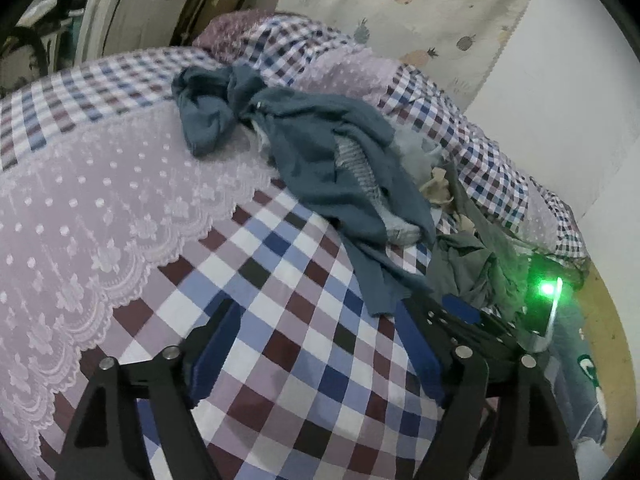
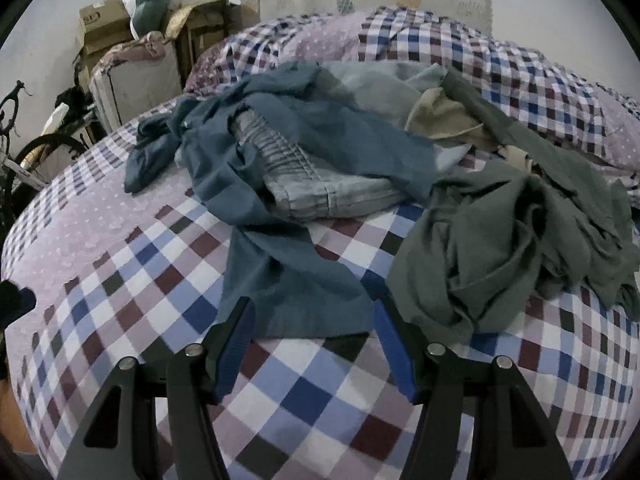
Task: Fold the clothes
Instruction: 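Move both tools toward the clothes pile near the pillows, then grasp the blue-grey shirt with the right tool and lift it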
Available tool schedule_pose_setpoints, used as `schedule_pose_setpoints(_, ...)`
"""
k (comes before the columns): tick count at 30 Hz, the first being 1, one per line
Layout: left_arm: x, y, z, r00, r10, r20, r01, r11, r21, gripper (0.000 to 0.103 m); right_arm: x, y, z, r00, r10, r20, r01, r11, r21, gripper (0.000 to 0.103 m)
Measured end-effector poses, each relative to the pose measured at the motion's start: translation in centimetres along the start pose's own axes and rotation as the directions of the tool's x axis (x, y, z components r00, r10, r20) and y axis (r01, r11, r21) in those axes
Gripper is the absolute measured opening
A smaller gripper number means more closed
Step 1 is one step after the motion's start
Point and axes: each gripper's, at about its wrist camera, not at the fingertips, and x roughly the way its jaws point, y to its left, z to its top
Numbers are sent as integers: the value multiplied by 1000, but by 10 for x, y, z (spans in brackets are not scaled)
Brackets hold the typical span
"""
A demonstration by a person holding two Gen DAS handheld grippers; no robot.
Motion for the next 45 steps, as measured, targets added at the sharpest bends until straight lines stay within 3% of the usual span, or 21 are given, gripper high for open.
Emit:
schedule_pose_setpoints(11, 3, 20, 1, 996, -75, -43, 69, 990, -125, 85, 30, -6, -2, 997, -25, -70, 28, 999, 33, 65)
schedule_pose_setpoints(15, 2, 19, 1, 996, -75, -41, 70, 990, -122, 85, 30, -6, -2, 997, -24, -79, 28, 999, 46, 64)
schedule_pose_setpoints(18, 1, 17, 0, 998, -60, -35, 56, 993, -103, 85, 31, -5, -3, 996, -24, -87, 29, 998, 51, 53)
schedule_pose_setpoints(21, 1, 14, 0, 1000, -4, -28, 2, 997, -82, 84, 31, -4, -4, 995, -39, -89, 43, 998, 49, 36)
schedule_pose_setpoints(23, 1, 12, -1, 1000, 5, -23, -6, 997, -71, 84, 28, -4, -4, 995, -49, -86, 53, 997, 49, 9)
schedule_pose_setpoints(25, 2, 10, -1, 1000, 9, -19, -10, 998, -60, 83, 23, -5, -6, 996, -48, -76, 52, 997, 51, 7)
schedule_pose_setpoints(29, 4, 5, -4, 1000, 2, -28, -3, 999, -34, 66, 2, -5, -11, 999, -26, -24, 28, 998, 56, 6)
schedule_pose_setpoints(37, 5, 1, -7, 999, 1, -32, -1, 1000, -13, 42, -60, -8, -23, 996, 14, 87, -23, 995, 98, 5)
schedule_pose_setpoints(40, 4, -3, -8, 999, -14, -30, 14, 1000, 2, 28, -87, -11, -32, 992, 25, 122, -39, 993, 115, 5)
schedule_pose_setpoints(45, 3, -9, -9, 999, -40, -24, 41, 999, 26, 20, -130, -16, -50, 984, 28, 175, -53, 989, 137, 4)
